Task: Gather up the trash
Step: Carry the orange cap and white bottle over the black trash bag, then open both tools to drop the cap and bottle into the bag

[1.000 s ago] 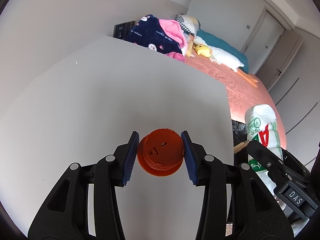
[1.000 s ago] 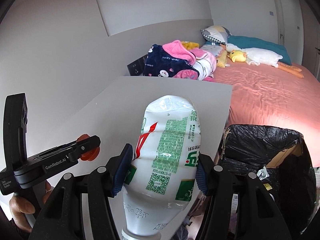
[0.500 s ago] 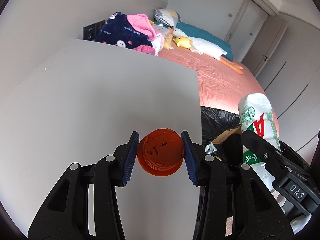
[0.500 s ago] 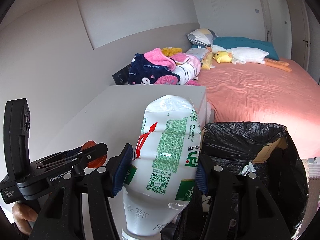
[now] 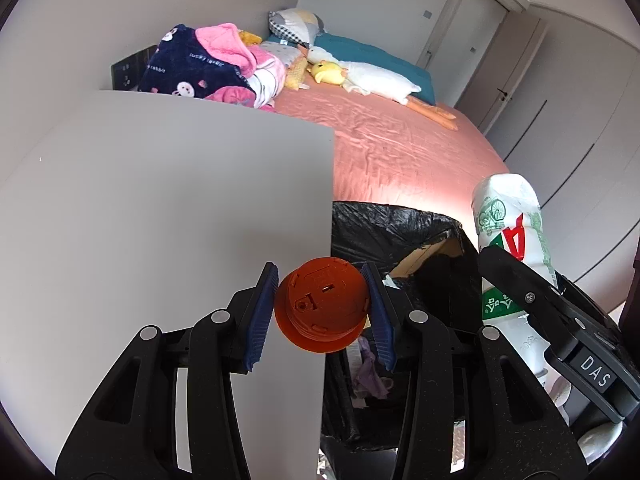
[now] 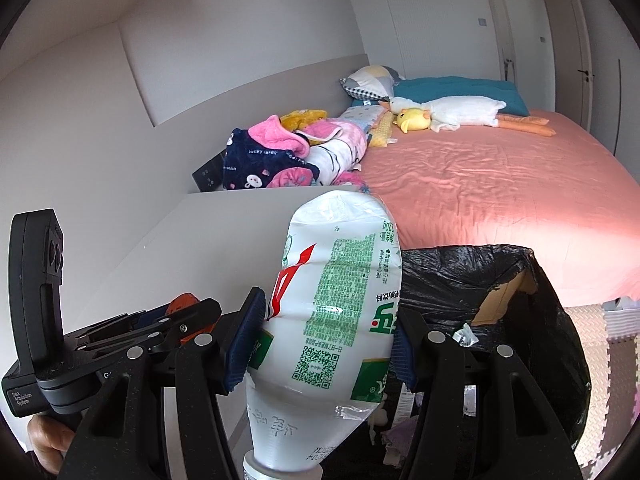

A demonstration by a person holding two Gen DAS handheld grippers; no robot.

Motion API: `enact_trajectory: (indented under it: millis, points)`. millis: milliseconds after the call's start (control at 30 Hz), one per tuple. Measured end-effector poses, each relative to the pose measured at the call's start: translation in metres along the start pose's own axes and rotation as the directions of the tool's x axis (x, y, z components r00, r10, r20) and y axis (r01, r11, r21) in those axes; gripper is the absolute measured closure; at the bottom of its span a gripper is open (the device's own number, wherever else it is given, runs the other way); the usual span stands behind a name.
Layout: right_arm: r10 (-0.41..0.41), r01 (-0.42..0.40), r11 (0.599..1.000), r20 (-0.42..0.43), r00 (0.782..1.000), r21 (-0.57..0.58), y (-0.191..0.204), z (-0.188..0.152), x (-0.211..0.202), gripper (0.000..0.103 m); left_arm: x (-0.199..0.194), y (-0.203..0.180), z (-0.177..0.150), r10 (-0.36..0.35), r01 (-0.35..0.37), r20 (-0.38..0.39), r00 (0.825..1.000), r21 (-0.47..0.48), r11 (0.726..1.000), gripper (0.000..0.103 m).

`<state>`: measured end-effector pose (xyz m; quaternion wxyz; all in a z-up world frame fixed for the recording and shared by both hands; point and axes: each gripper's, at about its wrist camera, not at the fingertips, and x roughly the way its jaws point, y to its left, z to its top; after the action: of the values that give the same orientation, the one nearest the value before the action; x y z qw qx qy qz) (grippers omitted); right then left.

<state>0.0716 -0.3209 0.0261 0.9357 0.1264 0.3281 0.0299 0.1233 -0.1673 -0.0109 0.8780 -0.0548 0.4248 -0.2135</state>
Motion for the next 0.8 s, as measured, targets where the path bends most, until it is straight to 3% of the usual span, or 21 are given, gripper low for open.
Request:
enact_trajectory:
  millis: [800]
  points:
    - [-0.119,0.115,0.986,0.028,0.993,0.119,-0.085,0.001,-0.022,0.044,0.036,-0.069,0.008,-0.102,0.11,-0.077,0.992,0.109,0.988,0.06]
